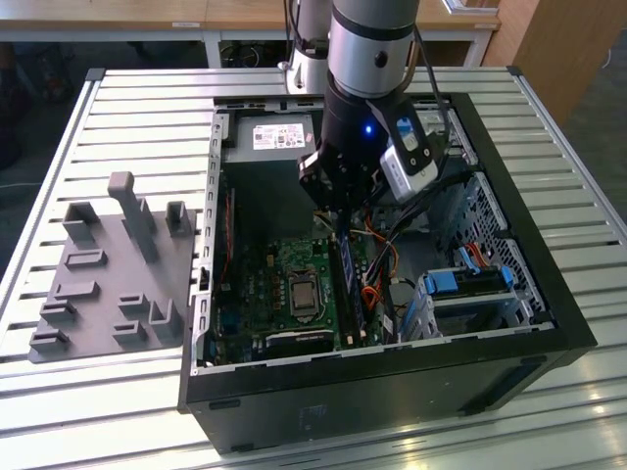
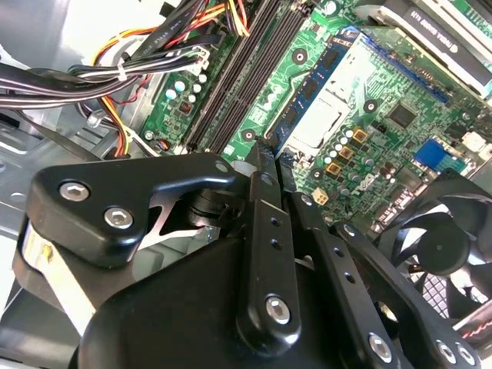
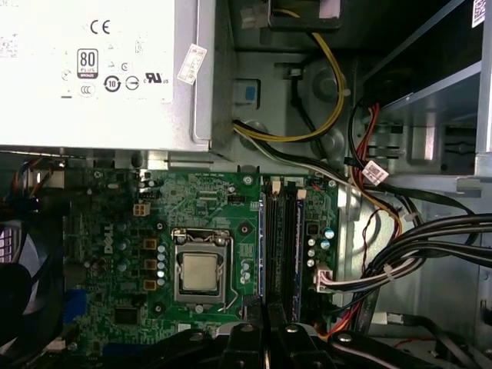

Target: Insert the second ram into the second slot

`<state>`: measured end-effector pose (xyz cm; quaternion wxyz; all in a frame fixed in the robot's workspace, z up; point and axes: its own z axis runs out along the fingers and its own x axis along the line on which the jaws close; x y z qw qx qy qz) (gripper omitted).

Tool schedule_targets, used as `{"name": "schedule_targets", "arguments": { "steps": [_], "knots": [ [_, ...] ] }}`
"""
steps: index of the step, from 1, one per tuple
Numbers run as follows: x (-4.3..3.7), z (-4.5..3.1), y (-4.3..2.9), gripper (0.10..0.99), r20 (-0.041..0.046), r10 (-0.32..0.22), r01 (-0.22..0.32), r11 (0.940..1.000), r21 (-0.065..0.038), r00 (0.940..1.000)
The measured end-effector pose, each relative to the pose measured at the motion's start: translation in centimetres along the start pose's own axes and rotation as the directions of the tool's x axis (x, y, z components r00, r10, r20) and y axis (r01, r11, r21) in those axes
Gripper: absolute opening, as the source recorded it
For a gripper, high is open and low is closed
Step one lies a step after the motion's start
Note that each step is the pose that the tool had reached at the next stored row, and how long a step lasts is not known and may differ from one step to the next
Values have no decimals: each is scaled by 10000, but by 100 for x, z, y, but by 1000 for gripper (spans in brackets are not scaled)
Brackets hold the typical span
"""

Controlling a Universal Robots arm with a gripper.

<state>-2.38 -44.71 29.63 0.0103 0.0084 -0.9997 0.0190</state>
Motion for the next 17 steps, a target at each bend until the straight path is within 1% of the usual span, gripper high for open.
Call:
{"name": "schedule_targets", "arguments": {
  "steps": [7,17],
  "knots": [
    [0,26,1,141,-4,0,0,10000,2,10000],
    [-1,41,2,141,-4,0,0,10000,0,10000]
  ]
}}
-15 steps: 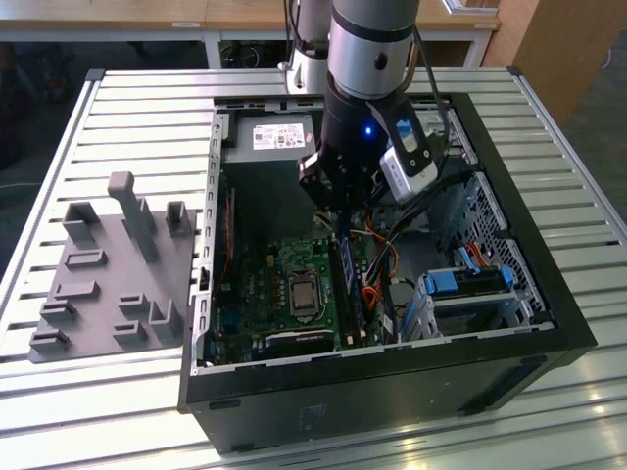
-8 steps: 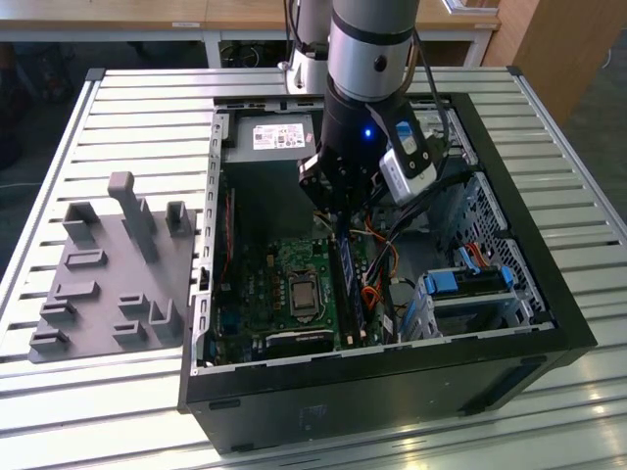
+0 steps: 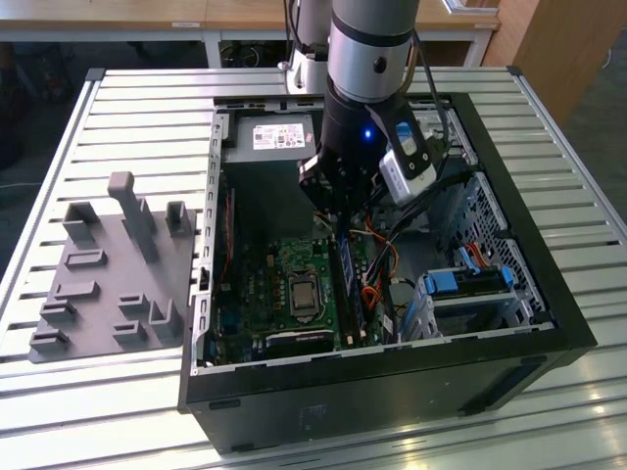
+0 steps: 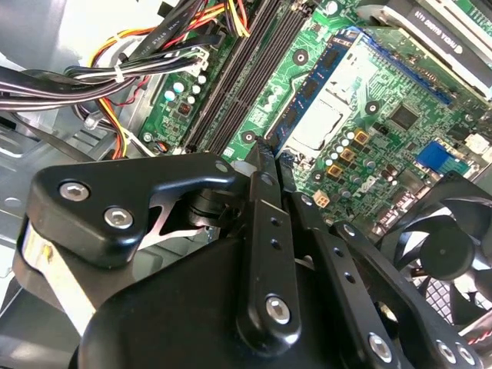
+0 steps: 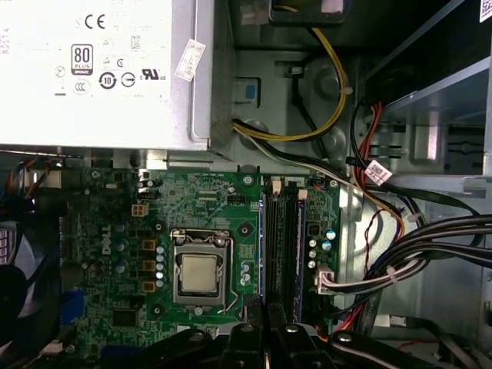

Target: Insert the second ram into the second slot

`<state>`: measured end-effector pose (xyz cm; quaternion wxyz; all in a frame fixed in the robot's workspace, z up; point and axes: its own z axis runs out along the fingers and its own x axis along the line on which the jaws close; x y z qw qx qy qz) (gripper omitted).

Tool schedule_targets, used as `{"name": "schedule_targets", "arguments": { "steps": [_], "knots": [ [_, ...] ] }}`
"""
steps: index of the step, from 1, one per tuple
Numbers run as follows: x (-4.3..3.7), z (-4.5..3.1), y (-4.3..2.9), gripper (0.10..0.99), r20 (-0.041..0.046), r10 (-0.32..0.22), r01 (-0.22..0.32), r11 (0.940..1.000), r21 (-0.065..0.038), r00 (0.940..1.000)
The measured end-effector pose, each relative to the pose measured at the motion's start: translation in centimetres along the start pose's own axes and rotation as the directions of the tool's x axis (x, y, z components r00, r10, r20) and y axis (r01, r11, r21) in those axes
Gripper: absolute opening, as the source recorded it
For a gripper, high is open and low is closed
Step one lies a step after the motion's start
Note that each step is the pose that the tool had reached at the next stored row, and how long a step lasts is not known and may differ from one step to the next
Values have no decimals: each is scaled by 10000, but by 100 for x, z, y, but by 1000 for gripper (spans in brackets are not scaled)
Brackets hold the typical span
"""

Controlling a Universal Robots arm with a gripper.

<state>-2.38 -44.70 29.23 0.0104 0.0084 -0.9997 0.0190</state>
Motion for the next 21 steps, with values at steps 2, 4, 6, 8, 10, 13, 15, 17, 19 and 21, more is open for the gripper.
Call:
{"name": "schedule_targets", "arguments": {
  "steps": [2,4,6,8,10,13,15,17,19,21],
  "knots": [
    [0,5,0,141,-1,0,0,10000,2,10000],
    [0,13,0,141,-1,0,0,10000,3,10000],
    [0,23,1,141,-1,0,0,10000,3,10000],
    [-1,33,1,141,-1,0,0,10000,3,10000],
    [-1,46,1,141,-1,0,0,10000,2,10000],
    [-1,57,2,141,-1,0,0,10000,2,10000],
    [-1,67,2,141,-1,0,0,10000,3,10000],
    [-2,77,3,141,-1,0,0,10000,3,10000],
    [-2,87,3,141,-1,0,0,10000,3,10000],
    [-2,95,3,141,-1,0,0,10000,3,10000]
  ]
}}
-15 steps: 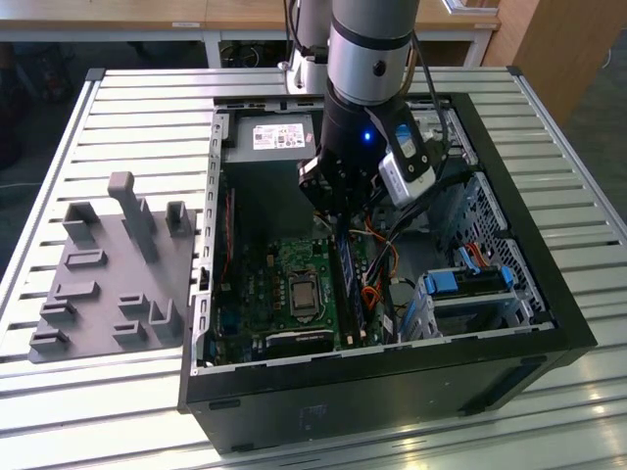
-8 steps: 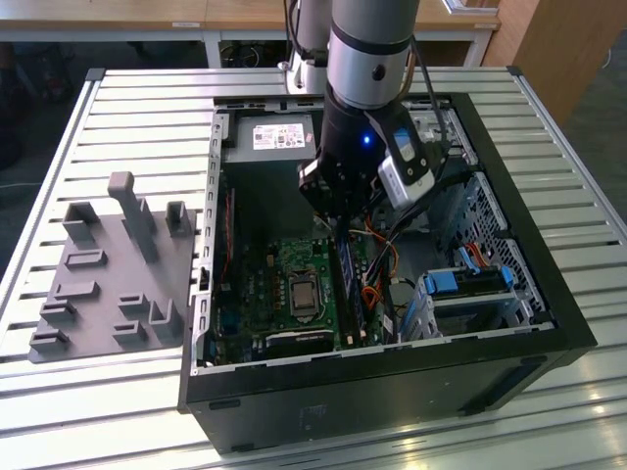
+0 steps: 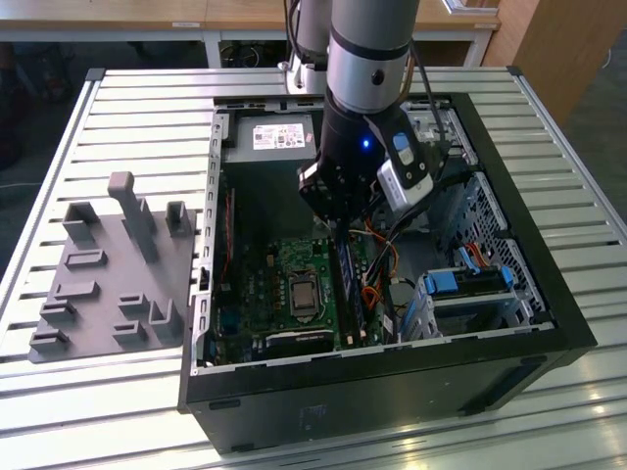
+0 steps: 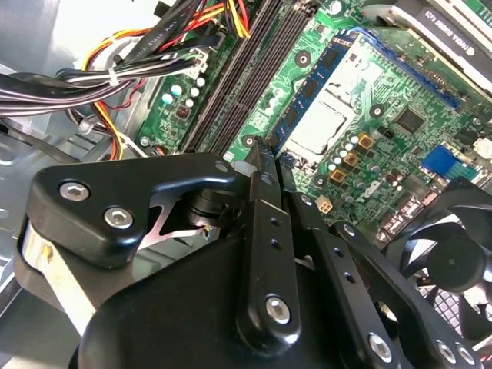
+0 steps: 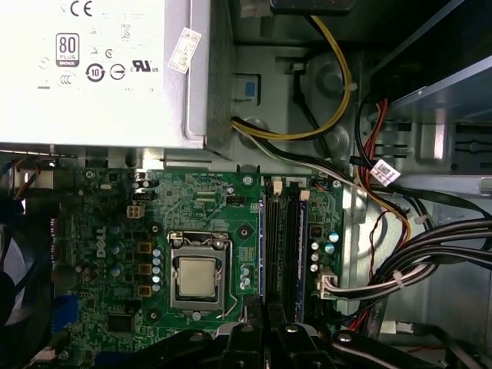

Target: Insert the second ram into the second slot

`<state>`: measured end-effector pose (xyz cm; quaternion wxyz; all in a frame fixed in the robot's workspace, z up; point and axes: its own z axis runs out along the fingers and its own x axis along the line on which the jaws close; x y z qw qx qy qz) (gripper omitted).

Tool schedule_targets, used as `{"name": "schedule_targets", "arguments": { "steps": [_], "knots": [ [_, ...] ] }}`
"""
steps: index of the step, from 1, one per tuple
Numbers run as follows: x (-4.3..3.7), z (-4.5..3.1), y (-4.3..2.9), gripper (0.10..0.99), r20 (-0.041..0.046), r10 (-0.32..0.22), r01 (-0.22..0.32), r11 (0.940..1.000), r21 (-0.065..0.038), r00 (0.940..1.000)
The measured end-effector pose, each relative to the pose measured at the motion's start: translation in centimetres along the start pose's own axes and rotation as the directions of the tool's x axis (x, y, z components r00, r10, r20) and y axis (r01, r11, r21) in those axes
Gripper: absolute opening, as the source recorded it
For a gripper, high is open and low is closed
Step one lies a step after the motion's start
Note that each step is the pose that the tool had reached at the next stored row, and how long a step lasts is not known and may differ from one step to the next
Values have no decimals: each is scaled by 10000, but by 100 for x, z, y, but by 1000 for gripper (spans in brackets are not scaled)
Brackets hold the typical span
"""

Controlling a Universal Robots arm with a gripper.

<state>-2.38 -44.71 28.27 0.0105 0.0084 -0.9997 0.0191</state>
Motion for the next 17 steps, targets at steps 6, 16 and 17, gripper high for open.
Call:
{"name": "schedule_targets", "arguments": {
  "steps": [6,16,17],
  "knots": [
    [0,20,1,141,0,0,0,10000,2,10000],
    [-1,67,0,141,1,-12,12,10000,-1,10000],
    [-1,74,-5,141,0,-24,24,10000,2,10000]
  ]
}}
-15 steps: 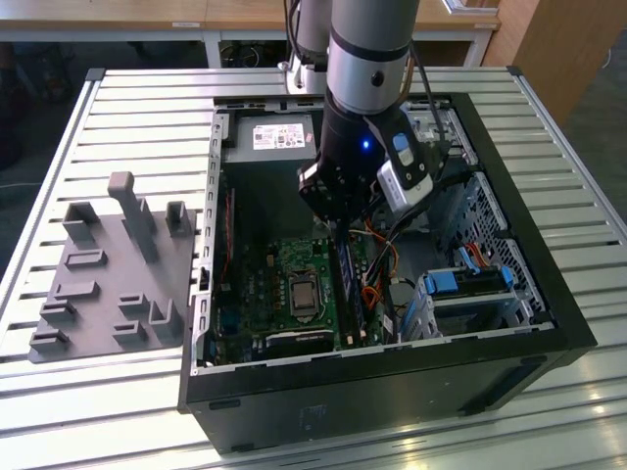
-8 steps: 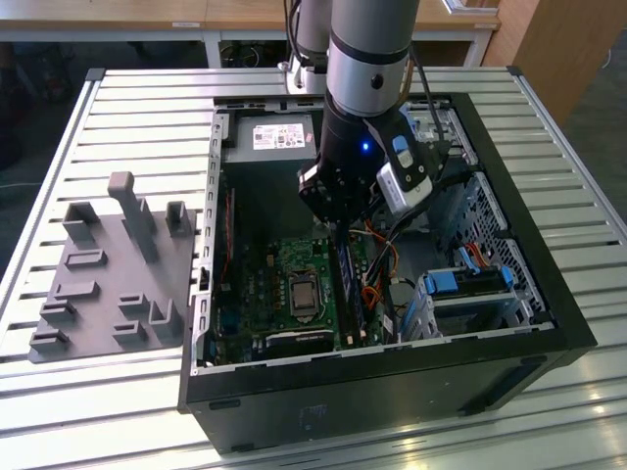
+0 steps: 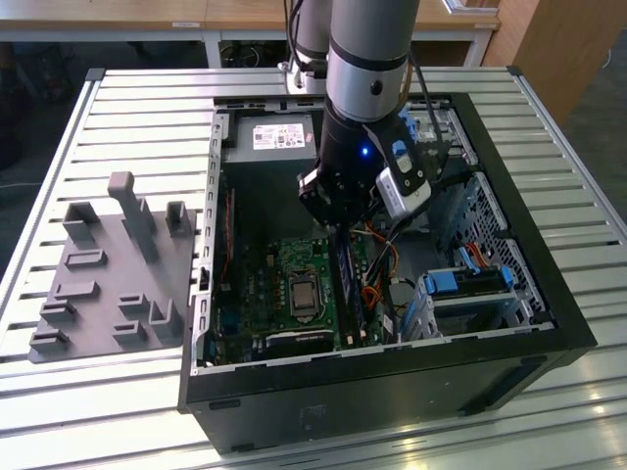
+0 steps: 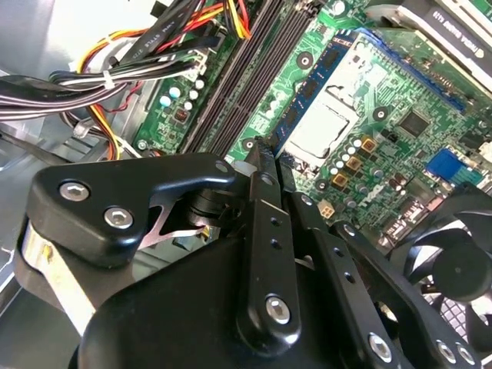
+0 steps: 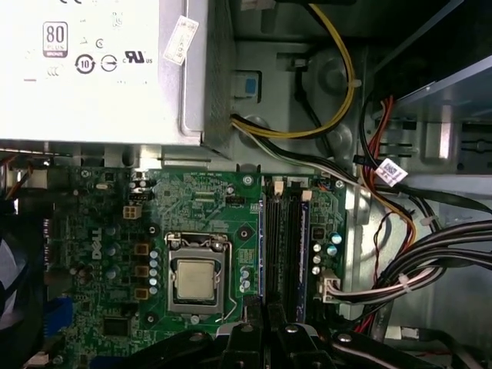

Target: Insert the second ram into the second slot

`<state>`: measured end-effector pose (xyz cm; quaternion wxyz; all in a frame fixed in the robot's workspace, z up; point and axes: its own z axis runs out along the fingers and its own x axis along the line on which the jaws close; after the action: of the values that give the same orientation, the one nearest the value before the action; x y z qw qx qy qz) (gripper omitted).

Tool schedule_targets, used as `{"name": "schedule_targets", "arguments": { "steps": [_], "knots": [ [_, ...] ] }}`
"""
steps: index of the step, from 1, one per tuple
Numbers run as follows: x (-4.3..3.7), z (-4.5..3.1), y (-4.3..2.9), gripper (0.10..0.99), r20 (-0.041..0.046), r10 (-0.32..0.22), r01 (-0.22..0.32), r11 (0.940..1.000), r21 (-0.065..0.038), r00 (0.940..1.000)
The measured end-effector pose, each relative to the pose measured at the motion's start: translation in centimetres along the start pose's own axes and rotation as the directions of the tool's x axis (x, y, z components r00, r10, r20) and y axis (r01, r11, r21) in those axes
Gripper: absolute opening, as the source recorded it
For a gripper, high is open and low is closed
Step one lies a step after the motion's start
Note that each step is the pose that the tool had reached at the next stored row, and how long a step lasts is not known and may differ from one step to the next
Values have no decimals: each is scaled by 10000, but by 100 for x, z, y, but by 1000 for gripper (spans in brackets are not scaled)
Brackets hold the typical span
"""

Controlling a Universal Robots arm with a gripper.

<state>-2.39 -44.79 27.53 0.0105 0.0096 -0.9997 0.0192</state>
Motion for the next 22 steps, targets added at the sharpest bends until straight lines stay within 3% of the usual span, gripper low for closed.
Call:
{"name": "schedule_targets", "arguments": {
  "steps": [6,15,22],
  "knots": [
    [-2,49,-52,141,-3,76,-76,10000,-5,10000],
    [-33,181,-54,141,-21,84,-84,10000,-8,10000],
    [-34,193,-55,141,-21,85,-85,10000,-7,10000]
  ]
}}
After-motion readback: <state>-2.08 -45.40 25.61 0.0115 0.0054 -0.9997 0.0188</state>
